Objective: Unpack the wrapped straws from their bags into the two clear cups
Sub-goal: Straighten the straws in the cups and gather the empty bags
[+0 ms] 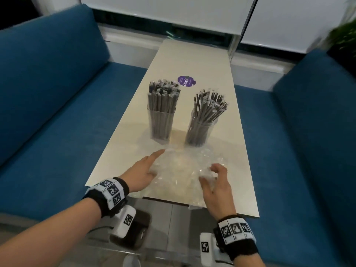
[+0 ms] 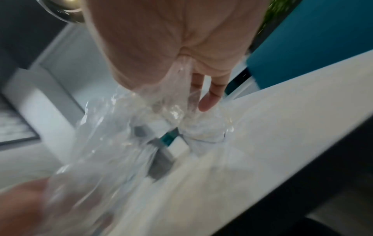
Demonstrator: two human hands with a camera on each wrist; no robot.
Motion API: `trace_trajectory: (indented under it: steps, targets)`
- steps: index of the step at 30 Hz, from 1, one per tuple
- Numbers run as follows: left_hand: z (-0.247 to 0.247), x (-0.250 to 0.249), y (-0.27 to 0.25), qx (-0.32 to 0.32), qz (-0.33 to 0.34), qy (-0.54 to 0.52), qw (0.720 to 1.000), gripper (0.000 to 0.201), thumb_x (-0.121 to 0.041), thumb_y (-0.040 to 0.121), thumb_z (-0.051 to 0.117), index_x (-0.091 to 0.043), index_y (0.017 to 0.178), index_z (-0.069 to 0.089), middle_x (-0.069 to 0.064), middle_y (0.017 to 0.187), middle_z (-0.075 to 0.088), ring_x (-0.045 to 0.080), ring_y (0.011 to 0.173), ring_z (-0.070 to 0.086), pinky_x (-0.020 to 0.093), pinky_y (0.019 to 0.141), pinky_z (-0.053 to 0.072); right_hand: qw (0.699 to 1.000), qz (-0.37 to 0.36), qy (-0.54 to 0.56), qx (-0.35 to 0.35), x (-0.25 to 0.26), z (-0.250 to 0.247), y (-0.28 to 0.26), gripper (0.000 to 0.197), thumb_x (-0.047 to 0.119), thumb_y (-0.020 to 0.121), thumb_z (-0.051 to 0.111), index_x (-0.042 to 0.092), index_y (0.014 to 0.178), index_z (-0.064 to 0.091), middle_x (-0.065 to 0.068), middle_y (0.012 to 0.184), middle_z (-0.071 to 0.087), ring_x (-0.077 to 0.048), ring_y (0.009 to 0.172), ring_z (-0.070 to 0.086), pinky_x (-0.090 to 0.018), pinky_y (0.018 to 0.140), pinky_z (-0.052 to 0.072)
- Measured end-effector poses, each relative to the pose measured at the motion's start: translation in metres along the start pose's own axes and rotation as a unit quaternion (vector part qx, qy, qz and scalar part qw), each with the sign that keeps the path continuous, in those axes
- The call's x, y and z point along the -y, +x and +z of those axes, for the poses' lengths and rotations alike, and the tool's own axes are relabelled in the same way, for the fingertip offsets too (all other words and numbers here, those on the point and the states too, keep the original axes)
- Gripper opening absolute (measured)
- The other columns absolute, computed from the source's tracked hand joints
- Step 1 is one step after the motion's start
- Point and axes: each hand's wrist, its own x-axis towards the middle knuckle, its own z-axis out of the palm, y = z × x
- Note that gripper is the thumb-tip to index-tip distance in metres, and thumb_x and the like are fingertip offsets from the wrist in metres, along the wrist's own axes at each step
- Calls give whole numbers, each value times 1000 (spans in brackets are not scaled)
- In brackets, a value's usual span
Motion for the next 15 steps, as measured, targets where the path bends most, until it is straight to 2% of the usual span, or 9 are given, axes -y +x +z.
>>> trace_trajectory:
  steps: [2,4,5,7,9,10,12,14,15]
  targets:
    - [14,-24,-13,24,16,-115,993,67,-16,95,62,-50,147,36,-7,147,53,15,133,50,28,107,36,994,-111,-7,3,12,13,0,36,4,95,67,7,128,54,-1,125,49,-2,104,48,-12,92,42]
    - [27,-41,-24,39,-5,-264,964,61,-26,79,71,-50,132,53,-8,128,67,23,123,58,47,111,42,984,-176,-7,41,17,20,1,32,-3,89,66,4,121,61,-3,122,48,0,96,48,-15,90,47]
    - [33,-48,-29,29,-17,-359,933,59,-33,72,79,-41,127,59,-8,113,74,25,112,63,56,109,45,980,-187,-3,69,20,20,0,32,-2,89,67,5,120,63,-3,121,50,-2,96,50,-15,89,48]
    - [42,-60,-40,15,-24,-457,889,57,-49,75,80,-28,125,61,-6,106,78,18,103,71,46,98,54,971,-202,-5,130,24,19,-5,30,2,89,70,9,118,67,-4,120,59,-12,101,60,-21,91,51]
    - [49,-70,-52,-26,-35,-449,892,52,-61,83,69,-31,125,66,-3,116,77,18,110,72,35,92,56,952,-216,-36,216,35,15,-13,25,8,91,67,12,115,70,-6,113,69,-23,102,68,-35,89,56]
    - [54,-70,-56,-61,-51,-463,883,46,-56,87,69,-27,123,69,4,114,77,25,107,73,36,88,57,936,-232,-48,260,41,12,-17,24,13,92,64,14,115,71,-6,110,73,-25,100,69,-37,88,56]
    - [58,-68,-65,-134,-75,-512,845,28,-25,97,66,-11,121,68,17,106,77,32,97,73,37,79,60,901,-260,-36,344,51,5,-24,27,25,93,58,19,116,71,-3,110,74,-21,98,69,-37,88,55]
    - [55,-62,-74,-201,-98,-506,833,25,-5,97,59,-13,119,66,14,104,76,26,94,73,34,74,60,884,-270,5,382,55,-8,-29,33,38,96,62,24,125,68,6,120,73,-12,108,68,-34,95,53]
    - [51,-60,-79,-230,-104,-501,828,29,-1,96,58,-17,119,64,11,105,75,23,96,72,32,72,58,887,-282,38,363,55,-16,-30,37,41,94,68,27,129,68,11,129,70,-7,118,65,-31,101,51]
